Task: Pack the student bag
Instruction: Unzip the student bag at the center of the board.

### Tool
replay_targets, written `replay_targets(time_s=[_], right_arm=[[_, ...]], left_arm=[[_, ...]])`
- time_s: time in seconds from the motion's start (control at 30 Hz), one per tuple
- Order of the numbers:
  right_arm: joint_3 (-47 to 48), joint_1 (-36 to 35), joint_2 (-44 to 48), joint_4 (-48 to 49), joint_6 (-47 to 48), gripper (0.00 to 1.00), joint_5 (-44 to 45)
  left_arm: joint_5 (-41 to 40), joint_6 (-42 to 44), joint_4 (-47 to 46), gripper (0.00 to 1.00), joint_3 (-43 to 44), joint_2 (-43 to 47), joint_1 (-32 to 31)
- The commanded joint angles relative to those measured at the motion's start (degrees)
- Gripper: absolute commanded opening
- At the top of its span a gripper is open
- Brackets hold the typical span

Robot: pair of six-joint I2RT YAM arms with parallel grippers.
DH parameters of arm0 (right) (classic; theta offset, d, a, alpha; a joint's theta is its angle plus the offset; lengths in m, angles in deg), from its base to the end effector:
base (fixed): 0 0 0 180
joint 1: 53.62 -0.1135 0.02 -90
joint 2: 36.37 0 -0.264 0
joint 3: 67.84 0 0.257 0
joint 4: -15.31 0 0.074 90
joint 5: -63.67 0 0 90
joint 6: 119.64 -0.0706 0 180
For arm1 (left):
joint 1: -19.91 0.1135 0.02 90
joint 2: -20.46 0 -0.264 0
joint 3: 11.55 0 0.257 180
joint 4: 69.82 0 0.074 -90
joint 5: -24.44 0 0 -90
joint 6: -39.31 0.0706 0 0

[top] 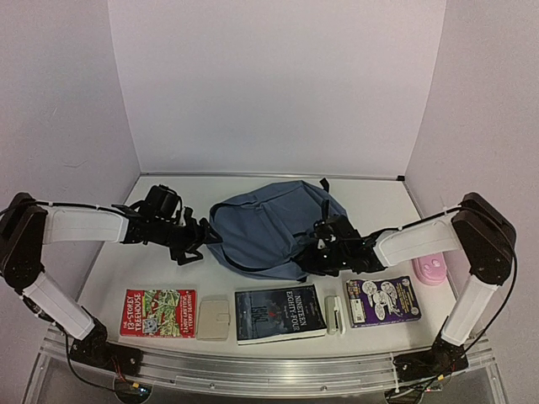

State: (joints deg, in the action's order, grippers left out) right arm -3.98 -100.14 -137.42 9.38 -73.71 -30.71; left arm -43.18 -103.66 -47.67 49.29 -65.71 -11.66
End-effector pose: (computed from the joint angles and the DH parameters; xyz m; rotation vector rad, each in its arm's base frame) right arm 0.2581 0.2800 0.1186 -0.0945 2.4887 0.8343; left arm 0.2661 -0.1950 0.1643 -0.2904 2.6308 -1.0769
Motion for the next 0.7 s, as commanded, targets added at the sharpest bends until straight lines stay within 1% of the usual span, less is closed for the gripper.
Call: replay_targets(time_s=[0.0, 0.23, 0.37, 0.5, 0.67], right_arm=[[-1.24, -0.02, 2.39, 4.04, -1.57, 0.0, -1.78], [-4.39, -0.26, 5.86, 6.66, -2.55, 0.0, -4.52], [-4.62, -1.05, 6.36, 8.06, -2.76, 0.0, -7.81], [-3.8, -2.37, 6.29, 8.92, -2.78, 0.0, -10.41], [-3.1, -3.64, 5.52, 9.26, -3.07, 0.0, -11.17]], left_arm=[[0.8, -1.01, -4.14, 0.78, 1.18, -2.08, -0.32], [0.98, -1.32, -5.94, 0.65, 1.98, -5.05, -0.59], [1.22, -1.84, -7.05, 0.58, 2.49, -6.49, -0.73], [1.46, -2.47, -8.38, 0.54, 2.74, -7.62, -0.98], [1.8, -2.78, -8.39, 0.48, 3.06, -9.06, -1.25]])
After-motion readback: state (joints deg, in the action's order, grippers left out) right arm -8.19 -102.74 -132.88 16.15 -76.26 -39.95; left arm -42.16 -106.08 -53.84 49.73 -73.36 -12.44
